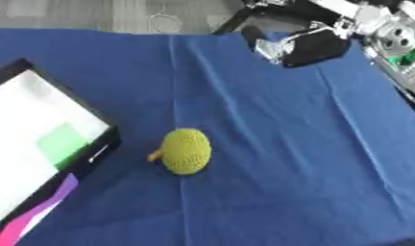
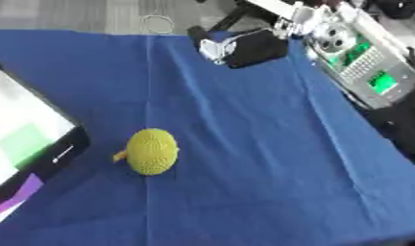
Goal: Pick up objects on the table and place them in the box.
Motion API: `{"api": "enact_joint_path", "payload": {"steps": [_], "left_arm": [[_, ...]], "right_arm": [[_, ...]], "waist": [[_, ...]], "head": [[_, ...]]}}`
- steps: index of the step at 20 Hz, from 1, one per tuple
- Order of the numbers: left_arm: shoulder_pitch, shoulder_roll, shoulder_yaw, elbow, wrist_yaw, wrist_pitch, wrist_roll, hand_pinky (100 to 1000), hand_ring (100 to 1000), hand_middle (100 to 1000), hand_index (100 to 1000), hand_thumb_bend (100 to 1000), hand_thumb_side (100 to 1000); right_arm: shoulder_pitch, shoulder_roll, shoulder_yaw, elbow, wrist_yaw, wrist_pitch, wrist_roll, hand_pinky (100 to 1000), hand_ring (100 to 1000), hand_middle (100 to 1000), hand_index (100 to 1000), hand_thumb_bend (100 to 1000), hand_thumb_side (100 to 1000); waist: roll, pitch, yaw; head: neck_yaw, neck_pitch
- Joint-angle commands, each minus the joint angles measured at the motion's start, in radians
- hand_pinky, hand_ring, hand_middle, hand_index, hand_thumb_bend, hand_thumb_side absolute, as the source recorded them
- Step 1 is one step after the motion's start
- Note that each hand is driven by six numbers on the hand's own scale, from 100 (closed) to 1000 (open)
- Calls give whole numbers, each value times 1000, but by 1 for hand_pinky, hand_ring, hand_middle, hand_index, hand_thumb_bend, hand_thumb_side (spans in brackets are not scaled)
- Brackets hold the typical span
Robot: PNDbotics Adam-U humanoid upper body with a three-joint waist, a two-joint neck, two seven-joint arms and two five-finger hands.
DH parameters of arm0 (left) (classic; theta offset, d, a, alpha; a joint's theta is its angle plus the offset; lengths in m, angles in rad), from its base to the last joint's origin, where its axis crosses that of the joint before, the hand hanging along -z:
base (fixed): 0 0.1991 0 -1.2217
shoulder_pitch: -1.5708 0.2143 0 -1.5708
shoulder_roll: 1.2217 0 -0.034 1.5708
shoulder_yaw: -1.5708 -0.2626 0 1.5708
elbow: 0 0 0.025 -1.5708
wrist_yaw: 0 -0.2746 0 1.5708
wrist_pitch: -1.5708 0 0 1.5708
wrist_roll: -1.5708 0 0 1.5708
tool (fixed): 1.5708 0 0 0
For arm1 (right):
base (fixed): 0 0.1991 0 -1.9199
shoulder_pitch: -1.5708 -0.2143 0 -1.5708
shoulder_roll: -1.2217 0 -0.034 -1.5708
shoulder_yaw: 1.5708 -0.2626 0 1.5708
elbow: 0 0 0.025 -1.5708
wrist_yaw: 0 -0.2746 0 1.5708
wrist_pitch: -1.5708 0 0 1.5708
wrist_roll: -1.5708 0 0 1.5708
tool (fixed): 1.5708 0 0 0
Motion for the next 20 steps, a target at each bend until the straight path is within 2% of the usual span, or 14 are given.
{"api": "enact_joint_path", "payload": {"steps": [1, 7, 10, 11, 14, 17, 19, 20], "left_arm": [[1, 50, 14, -7, 3, -1, 3, 754, 777, 590, 802, 619, 571], [8, 50, 13, -3, 3, 1, 1, 754, 777, 589, 802, 619, 572], [10, 50, 13, -1, 4, 1, -1, 753, 777, 589, 802, 619, 572], [11, 50, 13, -1, 4, 1, -1, 753, 777, 589, 802, 619, 572], [14, 51, 14, 2, 5, 1, -1, 753, 777, 588, 802, 619, 572], [16, 49, 13, 4, 7, 1, -3, 753, 778, 588, 802, 620, 573], [18, 47, 13, 7, 8, 1, -4, 753, 777, 587, 802, 620, 574], [19, 46, 13, 8, 9, 1, -4, 753, 777, 587, 802, 620, 574]], "right_arm": [[0, 21, 17, -15, 51, 0, 44, 925, 880, 879, 949, 100, 474], [39, 85, 66, -15, 145, 10, 151, 928, 883, 878, 951, 100, 499], [55, 107, 77, -15, 171, 20, 177, 930, 884, 877, 949, 100, 497], [60, 115, 80, -15, 175, 22, 183, 932, 886, 879, 950, 100, 531], [76, 140, 89, -15, 184, 30, 200, 938, 896, 889, 963, 100, 559], [87, 167, 96, -15, 203, 47, 215, 947, 897, 892, 974, 100, 501], [93, 189, 103, -15, 198, 63, 228, 950, 896, 893, 980, 100, 438], [94, 198, 105, -15, 188, 72, 234, 954, 899, 895, 984, 100, 375]], "waist": [[19, -38, -3], [18, -40, -13], [19, -39, -15], [20, -39, -15], [20, -37, -17], [21, -35, -18], [21, -34, -19], [21, -33, -19]], "head": [[6, 10], [7, 16], [9, 17], [12, 17], [18, 18], [27, 19], [31, 19], [33, 20]]}}
